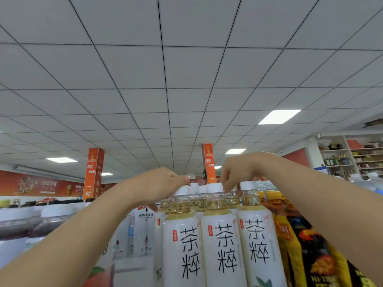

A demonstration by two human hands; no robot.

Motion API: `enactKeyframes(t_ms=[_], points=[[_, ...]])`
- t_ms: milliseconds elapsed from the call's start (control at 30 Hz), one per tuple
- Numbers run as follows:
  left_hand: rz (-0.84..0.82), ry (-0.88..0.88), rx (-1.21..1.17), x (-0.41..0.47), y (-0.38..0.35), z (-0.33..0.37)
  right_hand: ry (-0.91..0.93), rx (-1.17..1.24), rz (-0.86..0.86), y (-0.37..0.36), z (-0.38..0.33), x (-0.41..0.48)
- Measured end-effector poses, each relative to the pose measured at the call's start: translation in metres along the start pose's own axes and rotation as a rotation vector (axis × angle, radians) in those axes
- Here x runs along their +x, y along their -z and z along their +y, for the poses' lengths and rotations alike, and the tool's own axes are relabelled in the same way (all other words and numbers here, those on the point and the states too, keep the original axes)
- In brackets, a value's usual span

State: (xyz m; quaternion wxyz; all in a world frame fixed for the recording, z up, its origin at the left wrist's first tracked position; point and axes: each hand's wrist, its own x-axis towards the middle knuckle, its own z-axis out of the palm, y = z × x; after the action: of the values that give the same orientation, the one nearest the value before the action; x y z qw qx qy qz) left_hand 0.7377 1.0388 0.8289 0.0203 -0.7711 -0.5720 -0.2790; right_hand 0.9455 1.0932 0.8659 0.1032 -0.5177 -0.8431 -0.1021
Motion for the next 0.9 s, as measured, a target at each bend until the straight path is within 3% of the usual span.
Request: enactKeyframes(t_ms=[267, 467, 633, 800, 900], points=[[0.042, -0.034, 0.065, -0.001, -0.006, -0.005, -0.002, -0.065, -0.039, 0.005, 0.009, 0.004], [0.094, -0.062, 0.099, -0.004, -0.01, -0.003, -0.033, 0.023, -0.085, 0.006, 0.018, 0.012], [0.116, -0.082, 0.15, -0.004, -0.01, -0.008, -0.019, 0.152, 0.033, 0.006, 0.024, 0.024], [0.134, -0.072, 0.157, -0.003, -0.011, -0.007, 0.022, 0.055, -0.1, -0.006, 0.021, 0.042], [0.138, -0.072, 0.155, -0.002, -0.012, -0.007, 0.058, 0.046, -0.085, -0.008, 0.023, 0.044]])
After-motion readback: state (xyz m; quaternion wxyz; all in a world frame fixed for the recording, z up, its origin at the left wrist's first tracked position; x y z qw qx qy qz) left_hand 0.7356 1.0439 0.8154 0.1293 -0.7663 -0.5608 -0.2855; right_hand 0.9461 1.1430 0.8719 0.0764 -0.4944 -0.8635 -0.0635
